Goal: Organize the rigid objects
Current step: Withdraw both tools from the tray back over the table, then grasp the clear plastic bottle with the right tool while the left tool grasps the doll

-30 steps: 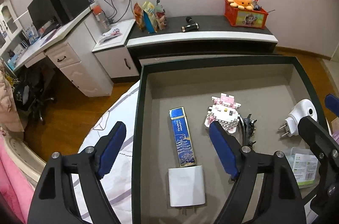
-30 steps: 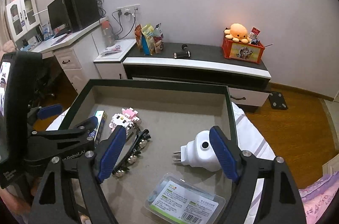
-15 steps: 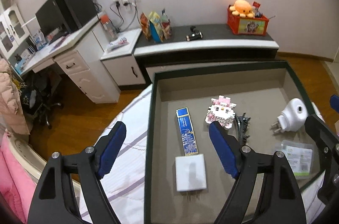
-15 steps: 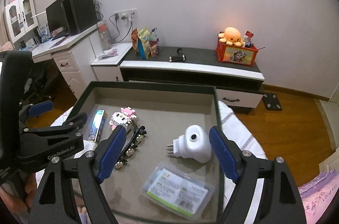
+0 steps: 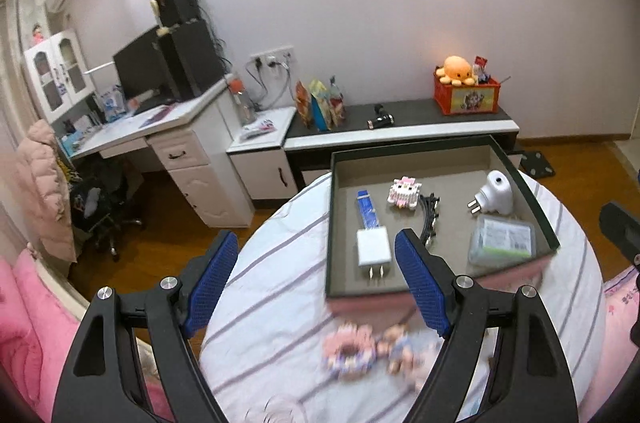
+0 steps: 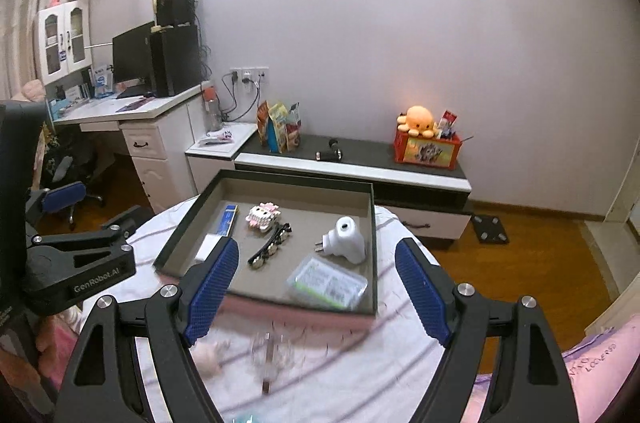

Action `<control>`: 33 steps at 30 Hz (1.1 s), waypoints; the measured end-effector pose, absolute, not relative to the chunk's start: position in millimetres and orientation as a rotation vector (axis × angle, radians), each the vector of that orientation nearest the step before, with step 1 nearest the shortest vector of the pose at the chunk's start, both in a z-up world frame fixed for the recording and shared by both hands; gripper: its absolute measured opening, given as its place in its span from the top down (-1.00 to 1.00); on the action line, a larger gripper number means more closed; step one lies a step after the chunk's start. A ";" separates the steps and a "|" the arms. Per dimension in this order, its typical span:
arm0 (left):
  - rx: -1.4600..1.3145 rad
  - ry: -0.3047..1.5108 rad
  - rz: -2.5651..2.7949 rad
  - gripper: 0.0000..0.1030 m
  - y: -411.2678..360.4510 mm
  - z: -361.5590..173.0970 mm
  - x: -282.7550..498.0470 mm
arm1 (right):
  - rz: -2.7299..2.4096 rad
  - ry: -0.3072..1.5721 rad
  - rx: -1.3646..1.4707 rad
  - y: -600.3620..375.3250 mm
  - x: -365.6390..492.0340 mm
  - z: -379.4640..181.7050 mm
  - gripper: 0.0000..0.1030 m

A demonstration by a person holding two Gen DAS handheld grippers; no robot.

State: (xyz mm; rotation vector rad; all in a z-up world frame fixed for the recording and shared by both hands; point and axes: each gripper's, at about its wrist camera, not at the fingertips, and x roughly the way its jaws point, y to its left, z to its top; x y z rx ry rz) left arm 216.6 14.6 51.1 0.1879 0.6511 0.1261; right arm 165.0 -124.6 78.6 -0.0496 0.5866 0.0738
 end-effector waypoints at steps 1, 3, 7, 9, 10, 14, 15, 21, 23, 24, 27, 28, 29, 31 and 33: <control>0.188 0.641 0.136 -0.62 16.2 51.5 205.6 | 0.073 0.580 -0.051 -124.2 152.2 79.4 -0.60; 0.188 0.622 0.166 -0.63 19.3 50.5 182.3 | 0.084 0.580 -0.037 -124.6 134.0 77.6 -0.60; 0.185 0.616 0.175 -0.64 19.4 42.2 149.6 | 0.102 0.597 -0.017 -124.2 102.0 64.0 -0.60; 0.181 0.615 0.172 -0.64 16.8 34.6 131.8 | 0.104 0.615 -0.020 -120.5 88.0 53.6 -0.60; 0.175 0.614 0.170 -0.64 16.4 31.5 126.8 | 0.107 0.625 -0.026 -117.9 82.7 48.5 -0.60; 0.164 0.623 0.146 -0.67 13.8 14.9 98.5 | 0.083 0.642 -0.028 -113.9 61.3 30.5 -0.60; 0.164 0.632 0.136 -0.68 10.6 9.7 91.6 | 0.080 0.646 -0.023 -114.4 56.4 27.4 -0.60; 0.178 0.674 0.091 -0.68 0.2 -5.6 76.4 | 0.066 0.651 -0.029 -114.4 37.2 21.4 -0.60; 0.185 0.665 0.095 -0.68 -2.3 -4.3 76.2 | 0.052 0.641 -0.046 -111.0 32.9 21.8 -0.60; 0.186 0.664 0.095 -0.68 -1.8 -4.9 75.1 | 0.047 0.639 -0.053 -110.2 31.8 21.5 -0.60; 0.185 0.669 0.099 -0.68 -2.6 -5.2 76.0 | 0.054 0.645 -0.051 -110.2 31.5 20.2 -0.60; 0.184 0.671 0.099 -0.68 -2.6 -5.4 76.4 | 0.056 0.650 -0.047 -110.9 32.0 19.6 -0.60; 0.183 0.674 0.098 -0.68 -2.1 -5.7 77.1 | 0.059 0.656 -0.046 -110.3 33.6 18.8 -0.60; 0.184 0.681 0.100 -0.68 -1.6 -7.7 79.6 | 0.060 0.661 -0.048 -109.9 36.0 17.2 -0.60; 0.184 0.691 0.100 -0.68 -1.6 -9.8 83.1 | 0.062 0.669 -0.050 -109.3 39.0 15.3 -0.60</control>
